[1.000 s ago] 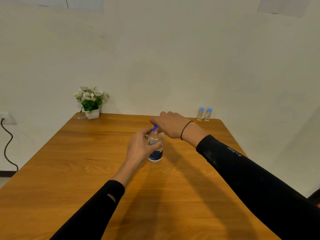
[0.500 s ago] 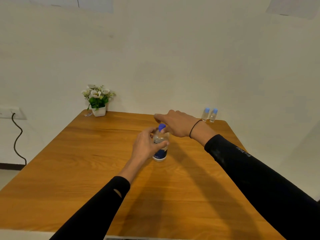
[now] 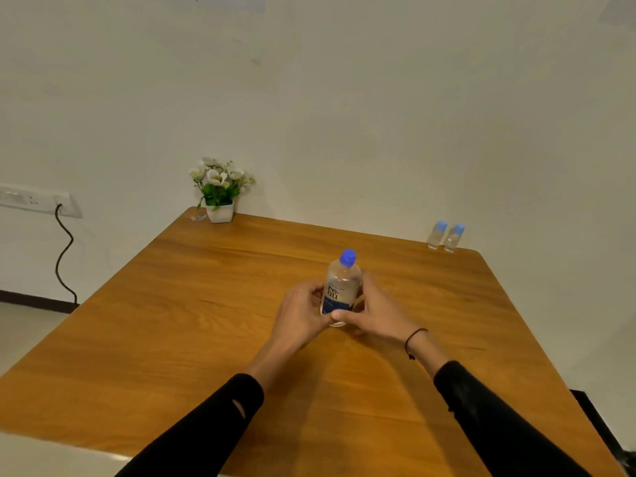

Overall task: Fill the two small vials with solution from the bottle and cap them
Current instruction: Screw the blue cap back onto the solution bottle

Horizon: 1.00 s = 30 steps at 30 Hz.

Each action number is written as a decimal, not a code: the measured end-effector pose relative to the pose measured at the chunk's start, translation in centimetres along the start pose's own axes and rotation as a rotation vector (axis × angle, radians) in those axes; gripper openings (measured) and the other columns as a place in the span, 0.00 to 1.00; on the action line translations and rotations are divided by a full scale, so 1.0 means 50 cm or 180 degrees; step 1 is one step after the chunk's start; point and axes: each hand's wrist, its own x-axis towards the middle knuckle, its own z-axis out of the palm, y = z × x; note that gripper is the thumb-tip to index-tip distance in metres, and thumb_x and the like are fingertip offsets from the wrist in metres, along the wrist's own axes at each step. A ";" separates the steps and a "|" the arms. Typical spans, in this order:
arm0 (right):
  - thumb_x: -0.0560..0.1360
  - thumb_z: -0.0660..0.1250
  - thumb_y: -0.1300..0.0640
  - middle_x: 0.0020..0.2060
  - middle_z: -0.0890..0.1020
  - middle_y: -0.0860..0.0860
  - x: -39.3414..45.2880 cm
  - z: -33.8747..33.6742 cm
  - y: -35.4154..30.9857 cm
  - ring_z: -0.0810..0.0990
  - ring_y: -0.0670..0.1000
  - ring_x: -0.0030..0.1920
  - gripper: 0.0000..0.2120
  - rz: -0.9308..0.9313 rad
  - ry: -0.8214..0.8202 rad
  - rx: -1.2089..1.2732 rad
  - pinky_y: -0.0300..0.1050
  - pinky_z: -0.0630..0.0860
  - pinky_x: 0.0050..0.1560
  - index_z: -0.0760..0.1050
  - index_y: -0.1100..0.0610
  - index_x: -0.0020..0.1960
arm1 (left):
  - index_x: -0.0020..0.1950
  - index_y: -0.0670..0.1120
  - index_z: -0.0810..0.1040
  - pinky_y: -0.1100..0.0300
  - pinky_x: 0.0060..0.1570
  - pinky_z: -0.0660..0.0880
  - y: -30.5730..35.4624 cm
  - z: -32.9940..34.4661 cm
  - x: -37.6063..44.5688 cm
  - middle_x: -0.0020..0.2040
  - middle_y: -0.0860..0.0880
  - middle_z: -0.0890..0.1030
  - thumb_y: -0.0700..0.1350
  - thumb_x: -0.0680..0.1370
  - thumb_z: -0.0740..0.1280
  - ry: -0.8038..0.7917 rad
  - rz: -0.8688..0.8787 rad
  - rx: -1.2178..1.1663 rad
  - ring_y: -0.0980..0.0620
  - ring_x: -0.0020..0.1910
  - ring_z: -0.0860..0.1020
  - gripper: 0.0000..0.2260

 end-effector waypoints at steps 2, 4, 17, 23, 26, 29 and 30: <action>0.73 0.79 0.42 0.62 0.79 0.46 0.028 0.035 0.008 0.82 0.47 0.50 0.39 -0.0021 0.0291 0.0179 0.48 0.85 0.47 0.64 0.49 0.76 | 0.69 0.50 0.80 0.53 0.54 0.84 -0.014 -0.006 0.015 0.60 0.52 0.86 0.51 0.71 0.82 0.0057 0.0029 -0.0031 0.57 0.54 0.83 0.27; 0.71 0.79 0.41 0.59 0.80 0.46 0.077 0.052 -0.006 0.82 0.47 0.49 0.38 -0.0112 0.0437 0.0211 0.48 0.85 0.47 0.67 0.49 0.75 | 0.70 0.50 0.80 0.52 0.56 0.84 -0.033 -0.032 0.044 0.61 0.53 0.86 0.50 0.72 0.82 0.0117 -0.0043 -0.0053 0.57 0.56 0.83 0.27; 0.71 0.80 0.40 0.51 0.82 0.49 0.554 0.187 -0.141 0.82 0.52 0.46 0.31 -0.0523 0.0629 0.0181 0.43 0.79 0.41 0.69 0.51 0.64 | 0.67 0.44 0.80 0.66 0.50 0.74 -0.236 -0.226 0.398 0.58 0.50 0.84 0.44 0.76 0.79 0.0344 -0.0295 0.0257 0.52 0.56 0.81 0.22; 0.70 0.79 0.38 0.55 0.82 0.52 0.687 0.232 -0.144 0.82 0.56 0.52 0.30 -0.0395 0.0820 0.0180 0.54 0.82 0.49 0.69 0.51 0.62 | 0.63 0.43 0.81 0.59 0.50 0.75 -0.307 -0.224 0.508 0.56 0.45 0.87 0.43 0.78 0.76 0.0567 -0.0265 0.0351 0.48 0.53 0.83 0.14; 0.73 0.78 0.41 0.59 0.82 0.53 0.703 0.236 -0.136 0.81 0.56 0.56 0.30 -0.0381 0.0910 0.0250 0.52 0.81 0.52 0.69 0.54 0.65 | 0.63 0.43 0.81 0.57 0.52 0.77 -0.315 -0.214 0.527 0.56 0.45 0.86 0.41 0.79 0.74 0.0593 -0.0248 0.0278 0.47 0.54 0.83 0.13; 0.74 0.78 0.42 0.62 0.81 0.54 0.707 0.236 -0.133 0.81 0.57 0.60 0.31 -0.0371 0.0870 0.0387 0.52 0.81 0.56 0.68 0.55 0.67 | 0.65 0.43 0.80 0.59 0.51 0.75 -0.310 -0.203 0.524 0.54 0.46 0.85 0.40 0.80 0.74 0.0577 -0.0252 0.0309 0.49 0.52 0.81 0.14; 0.73 0.78 0.41 0.63 0.80 0.55 0.707 0.233 -0.135 0.80 0.58 0.60 0.32 -0.0330 0.0844 0.0346 0.51 0.81 0.55 0.68 0.55 0.67 | 0.65 0.44 0.80 0.59 0.50 0.76 -0.312 -0.195 0.520 0.52 0.48 0.83 0.40 0.79 0.75 0.0624 -0.0284 0.0317 0.50 0.52 0.81 0.15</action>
